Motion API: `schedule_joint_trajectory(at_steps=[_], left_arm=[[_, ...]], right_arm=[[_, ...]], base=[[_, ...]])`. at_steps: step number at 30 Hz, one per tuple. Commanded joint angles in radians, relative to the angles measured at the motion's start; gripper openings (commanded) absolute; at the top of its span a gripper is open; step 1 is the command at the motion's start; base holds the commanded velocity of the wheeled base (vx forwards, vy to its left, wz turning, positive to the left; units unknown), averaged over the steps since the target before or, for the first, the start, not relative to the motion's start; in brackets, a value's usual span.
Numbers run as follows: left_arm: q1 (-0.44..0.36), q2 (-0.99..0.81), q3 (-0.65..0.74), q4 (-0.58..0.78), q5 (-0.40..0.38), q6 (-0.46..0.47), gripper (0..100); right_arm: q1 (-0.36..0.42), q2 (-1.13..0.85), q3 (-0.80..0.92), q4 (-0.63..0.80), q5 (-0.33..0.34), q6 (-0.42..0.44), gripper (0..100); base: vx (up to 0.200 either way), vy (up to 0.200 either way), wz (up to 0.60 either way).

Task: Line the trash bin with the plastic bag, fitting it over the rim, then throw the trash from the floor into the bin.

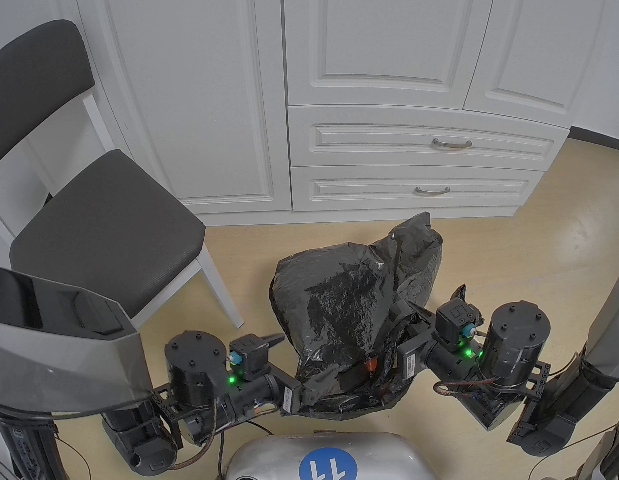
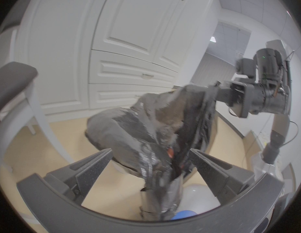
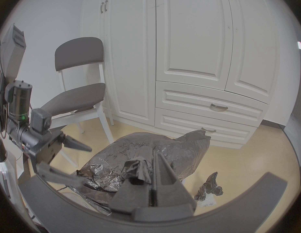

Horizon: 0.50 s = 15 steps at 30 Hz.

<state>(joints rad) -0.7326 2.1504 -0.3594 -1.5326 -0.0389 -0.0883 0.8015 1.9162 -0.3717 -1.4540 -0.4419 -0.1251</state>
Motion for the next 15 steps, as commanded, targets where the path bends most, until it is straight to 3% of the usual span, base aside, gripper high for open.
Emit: schedule_joint_trajectory(at_steps=[1,6,10,15], left_arm=[[0.021,-0.08,0.026,0.006,0.06,0.002,100],[0.016,-0.078,0.083,0.057,0.062,-0.001,100],[0.001,-0.083,0.085,0.134,0.033,-0.068,100],[-0.01,-0.072,0.099,0.147,-0.108,-0.162,100]], right_arm=[[0.001,0.004,0.002,0.0,0.0,-0.001,0],[0.001,0.011,0.005,0.001,-0.001,-0.002,0],[0.004,0.02,0.008,0.001,-0.001,-0.002,0],[0.005,0.029,0.008,0.001,-0.001,-0.002,0]], base=[[0.0,0.0,0.0],[0.0,0.0,0.0],[0.0,0.0,0.0],[0.0,0.0,0.0]])
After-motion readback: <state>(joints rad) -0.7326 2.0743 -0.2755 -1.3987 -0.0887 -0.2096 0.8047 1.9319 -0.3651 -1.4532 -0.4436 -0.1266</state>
